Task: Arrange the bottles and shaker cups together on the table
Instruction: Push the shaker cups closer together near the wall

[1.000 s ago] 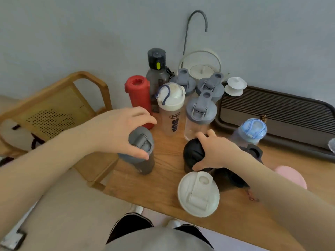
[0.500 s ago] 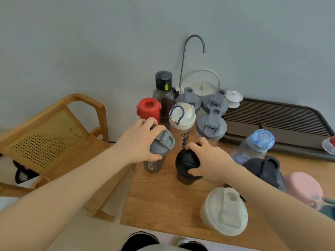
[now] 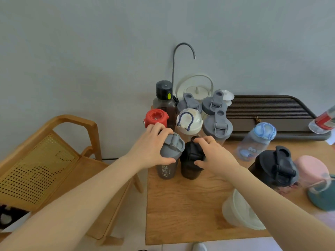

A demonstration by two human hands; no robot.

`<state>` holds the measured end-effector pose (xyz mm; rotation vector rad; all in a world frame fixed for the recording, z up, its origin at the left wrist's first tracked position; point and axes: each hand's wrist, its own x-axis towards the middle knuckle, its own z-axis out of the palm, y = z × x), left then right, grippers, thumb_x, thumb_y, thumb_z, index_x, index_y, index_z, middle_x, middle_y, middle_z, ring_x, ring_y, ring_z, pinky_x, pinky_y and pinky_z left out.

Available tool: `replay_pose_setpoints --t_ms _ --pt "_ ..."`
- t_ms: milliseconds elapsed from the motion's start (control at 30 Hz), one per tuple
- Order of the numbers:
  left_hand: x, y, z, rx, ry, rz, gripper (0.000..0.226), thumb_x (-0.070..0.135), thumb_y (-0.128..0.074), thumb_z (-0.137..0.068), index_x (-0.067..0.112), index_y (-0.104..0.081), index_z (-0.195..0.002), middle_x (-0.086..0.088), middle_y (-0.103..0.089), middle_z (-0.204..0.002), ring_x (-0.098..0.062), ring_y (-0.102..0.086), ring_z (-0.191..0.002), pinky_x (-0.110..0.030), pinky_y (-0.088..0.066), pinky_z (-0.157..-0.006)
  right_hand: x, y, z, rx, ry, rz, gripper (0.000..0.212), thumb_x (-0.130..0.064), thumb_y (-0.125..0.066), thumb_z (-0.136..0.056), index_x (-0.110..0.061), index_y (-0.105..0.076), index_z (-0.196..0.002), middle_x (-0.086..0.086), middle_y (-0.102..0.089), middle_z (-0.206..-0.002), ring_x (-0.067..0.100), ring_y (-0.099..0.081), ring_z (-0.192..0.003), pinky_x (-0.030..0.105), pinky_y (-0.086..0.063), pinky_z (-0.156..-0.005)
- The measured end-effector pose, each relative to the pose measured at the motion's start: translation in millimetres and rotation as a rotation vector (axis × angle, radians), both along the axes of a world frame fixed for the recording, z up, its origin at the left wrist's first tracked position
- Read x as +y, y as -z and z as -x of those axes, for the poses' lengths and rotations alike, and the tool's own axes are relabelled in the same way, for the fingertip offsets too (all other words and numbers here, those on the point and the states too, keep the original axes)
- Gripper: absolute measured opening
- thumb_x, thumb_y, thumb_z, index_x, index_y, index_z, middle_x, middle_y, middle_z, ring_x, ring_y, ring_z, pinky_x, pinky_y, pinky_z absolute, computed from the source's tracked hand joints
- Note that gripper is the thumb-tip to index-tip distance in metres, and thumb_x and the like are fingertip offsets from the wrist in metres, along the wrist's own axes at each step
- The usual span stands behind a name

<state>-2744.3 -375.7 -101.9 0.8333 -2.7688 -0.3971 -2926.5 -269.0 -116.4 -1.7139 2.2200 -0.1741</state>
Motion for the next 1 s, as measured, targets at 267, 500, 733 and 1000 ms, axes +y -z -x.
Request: replay_pose_setpoints --t_ms 267,500,733,1000 --pt "-1.3 13.6 -10.4 0.413 -0.139 -0.014 0.082 0.057 -0.048 -0.071 0.015 -0.028 -0.138 -0.008 -0.026 -0.147 -0.016 -0.013 -0.136 -0.036 -0.013 -0.109 20.6 13.7 -14.3 -0.048 0.141 0.147 0.090 -0.039 -0.070 -0.076 -0.023 -0.014 -0.144 0.005 -0.027 -0.147 0.029 -0.037 -0.130 0.043 -0.043 -0.100" --pt "-35.7 16.2 4.8 0.708 -0.541 -1.118 0.088 0.038 -0.062 -0.083 0.031 0.000 -0.145 -0.002 -0.013 -0.156 -0.025 -0.020 -0.140 -0.047 -0.022 -0.111 -16.7 -0.3 -21.6 -0.472 0.287 0.466 0.085 -0.028 -0.064 -0.084 -0.016 -0.008 -0.147 0.006 -0.015 -0.154 0.016 -0.018 -0.141 0.034 -0.024 -0.115" --pt "-47.2 20.7 8.5 0.647 -0.461 -1.330 0.038 0.034 -0.057 -0.085 0.034 -0.041 -0.120 0.002 -0.059 -0.103 -0.017 -0.054 -0.092 -0.033 -0.045 -0.071 -48.5 -3.3 -20.7 -0.358 0.349 0.368 0.075 -0.036 -0.053 -0.090 -0.028 -0.005 -0.147 0.010 -0.013 -0.155 0.029 -0.032 -0.137 0.042 -0.034 -0.108" --pt "-56.6 22.7 7.4 0.578 -0.379 -1.332 0.045 0.039 -0.057 -0.083 0.032 -0.041 -0.125 -0.002 -0.056 -0.119 -0.022 -0.051 -0.108 -0.036 -0.046 -0.083 -51.3 -9.9 -19.7 -0.218 0.327 0.307 0.072 -0.040 -0.052 -0.090 -0.025 -0.011 -0.147 0.011 -0.025 -0.151 0.032 -0.047 -0.122 0.041 -0.042 -0.094"
